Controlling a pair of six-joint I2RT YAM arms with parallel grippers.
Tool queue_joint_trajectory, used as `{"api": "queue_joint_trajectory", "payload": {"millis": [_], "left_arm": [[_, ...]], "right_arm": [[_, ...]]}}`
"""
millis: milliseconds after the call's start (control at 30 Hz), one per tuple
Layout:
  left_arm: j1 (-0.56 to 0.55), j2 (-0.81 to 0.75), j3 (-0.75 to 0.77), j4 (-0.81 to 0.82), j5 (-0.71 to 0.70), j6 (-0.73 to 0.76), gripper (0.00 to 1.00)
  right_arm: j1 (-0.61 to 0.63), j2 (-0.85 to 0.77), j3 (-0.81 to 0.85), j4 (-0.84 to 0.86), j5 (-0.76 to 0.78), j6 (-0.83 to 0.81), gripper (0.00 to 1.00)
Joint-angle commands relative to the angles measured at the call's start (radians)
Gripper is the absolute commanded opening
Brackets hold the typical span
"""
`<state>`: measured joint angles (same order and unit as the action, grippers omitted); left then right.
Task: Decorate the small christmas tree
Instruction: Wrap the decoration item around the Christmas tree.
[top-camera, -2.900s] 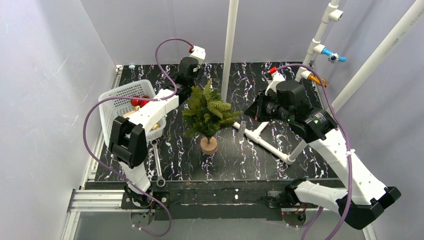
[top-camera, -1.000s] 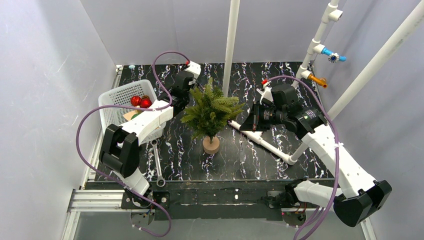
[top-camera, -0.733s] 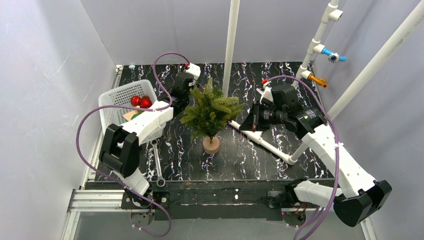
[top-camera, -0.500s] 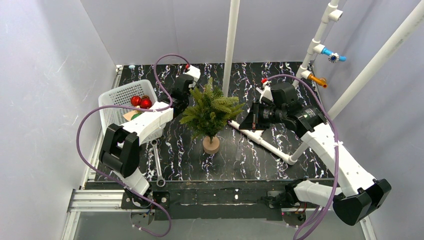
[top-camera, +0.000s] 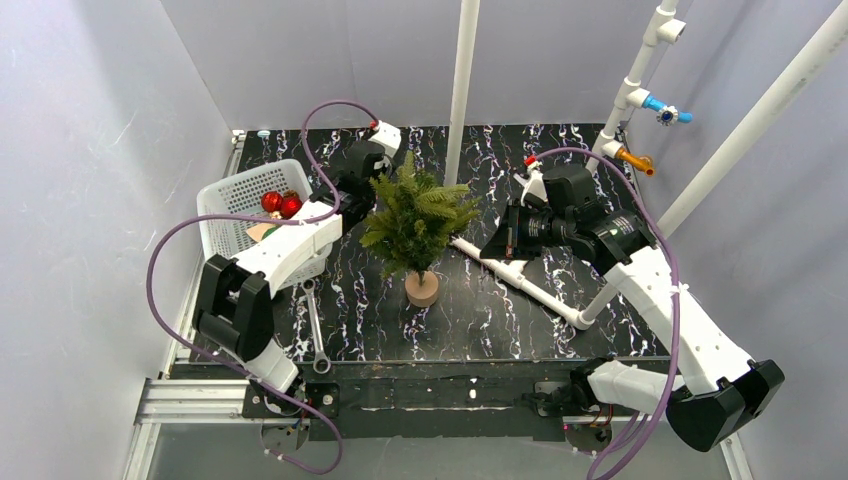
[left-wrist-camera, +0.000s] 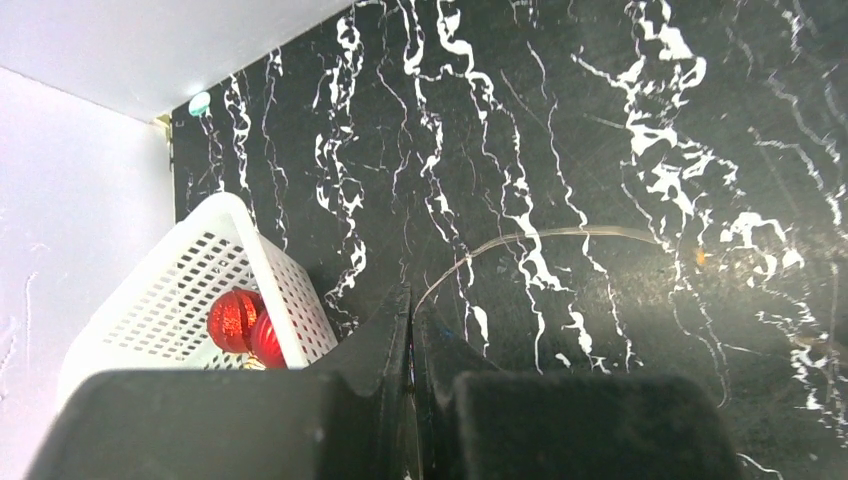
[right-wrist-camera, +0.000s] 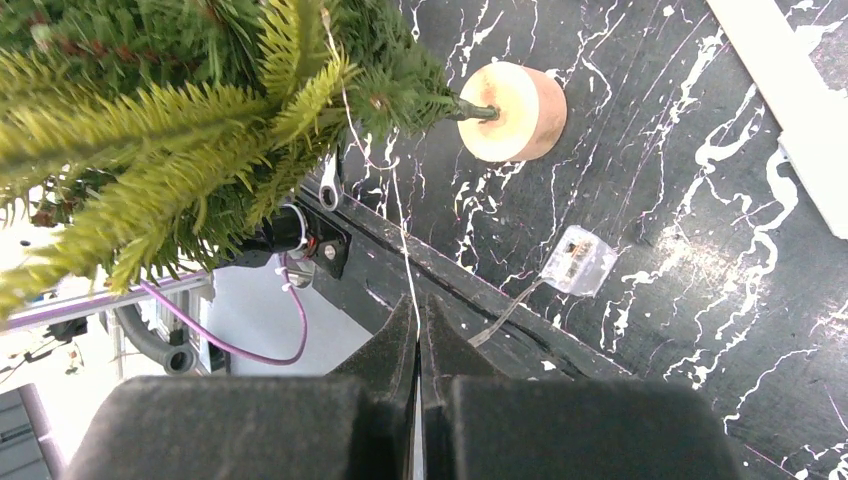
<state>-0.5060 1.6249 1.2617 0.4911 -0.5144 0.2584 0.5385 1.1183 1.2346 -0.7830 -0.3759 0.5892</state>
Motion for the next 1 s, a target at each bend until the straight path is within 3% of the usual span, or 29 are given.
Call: {"api": "queue_joint_trajectory", "payload": {"millis": [0,400,633,967], "left_arm": [[-0.001,-0.094,0.055,-0.029,0.002,-0.031,0.00],[0.000,-0.125,0.056,-0.047,0.020,-0.034,0.00],[0.000,-0.155,0.144,-0.045,0.043,0.004,0.00],[-0.001,-0.203,0.281,-0.007,0.113,0.054,0.00]], "right_arm": [[-0.004,-0.021,0.012,0.015,0.008,-0.019,0.01],[-0.017,0.029,0.096,0.022,0.025,-0.029,0.01],[-0.017,0.012,0.248,-0.066,0.080,-0.072,0.01],[-0.017,-0.041,0.310,-0.027,0.033,-0.080,0.01]]}}
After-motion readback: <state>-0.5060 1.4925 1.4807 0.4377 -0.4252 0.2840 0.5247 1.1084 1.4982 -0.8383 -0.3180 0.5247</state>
